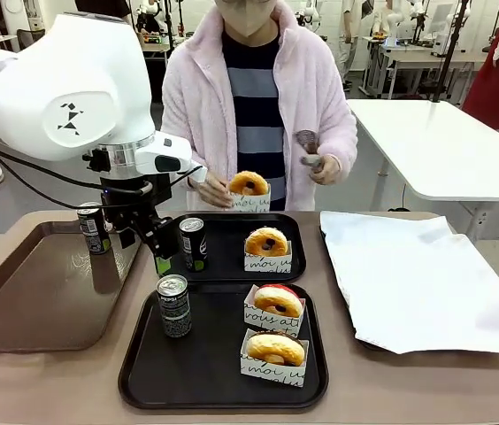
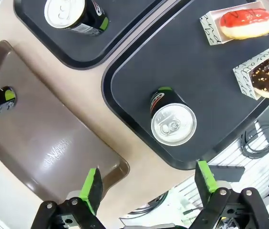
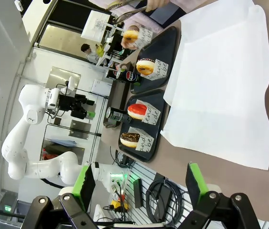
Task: Set up donuts and drinks on trays.
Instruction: Pick up one Pepsi coke from the Handle tray and place it on the Flat Tray without a Pepsi coke.
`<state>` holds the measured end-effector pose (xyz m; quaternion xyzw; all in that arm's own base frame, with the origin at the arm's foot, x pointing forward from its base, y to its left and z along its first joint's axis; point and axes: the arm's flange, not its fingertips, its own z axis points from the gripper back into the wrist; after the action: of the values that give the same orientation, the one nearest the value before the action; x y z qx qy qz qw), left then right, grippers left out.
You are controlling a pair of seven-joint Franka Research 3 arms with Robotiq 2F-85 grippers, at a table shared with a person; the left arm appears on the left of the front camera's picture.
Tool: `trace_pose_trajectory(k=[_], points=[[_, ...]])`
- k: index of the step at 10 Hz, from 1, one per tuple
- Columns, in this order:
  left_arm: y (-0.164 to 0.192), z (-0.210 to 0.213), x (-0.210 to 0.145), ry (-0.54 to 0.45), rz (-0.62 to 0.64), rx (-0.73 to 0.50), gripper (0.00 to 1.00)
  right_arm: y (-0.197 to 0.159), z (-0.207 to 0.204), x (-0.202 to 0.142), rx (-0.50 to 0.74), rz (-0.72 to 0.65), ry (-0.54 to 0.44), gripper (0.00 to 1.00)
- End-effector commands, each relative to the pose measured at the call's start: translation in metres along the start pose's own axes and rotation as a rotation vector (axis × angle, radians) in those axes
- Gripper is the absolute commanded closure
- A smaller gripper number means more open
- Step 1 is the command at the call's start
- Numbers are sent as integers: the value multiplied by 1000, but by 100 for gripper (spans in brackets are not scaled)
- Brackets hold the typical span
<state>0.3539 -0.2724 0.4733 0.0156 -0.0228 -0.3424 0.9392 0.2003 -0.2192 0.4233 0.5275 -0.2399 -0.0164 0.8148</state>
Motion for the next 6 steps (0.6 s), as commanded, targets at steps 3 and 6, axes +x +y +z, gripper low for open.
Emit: trace_pose_trajectory(k=[3,6], points=[[-1,-1,1,2,-2,-1,0,-1,0,1,18,13,-6,0],[135,-16,-91,-3,275,-141,0,-1,0,1,18,13,-6,0]])
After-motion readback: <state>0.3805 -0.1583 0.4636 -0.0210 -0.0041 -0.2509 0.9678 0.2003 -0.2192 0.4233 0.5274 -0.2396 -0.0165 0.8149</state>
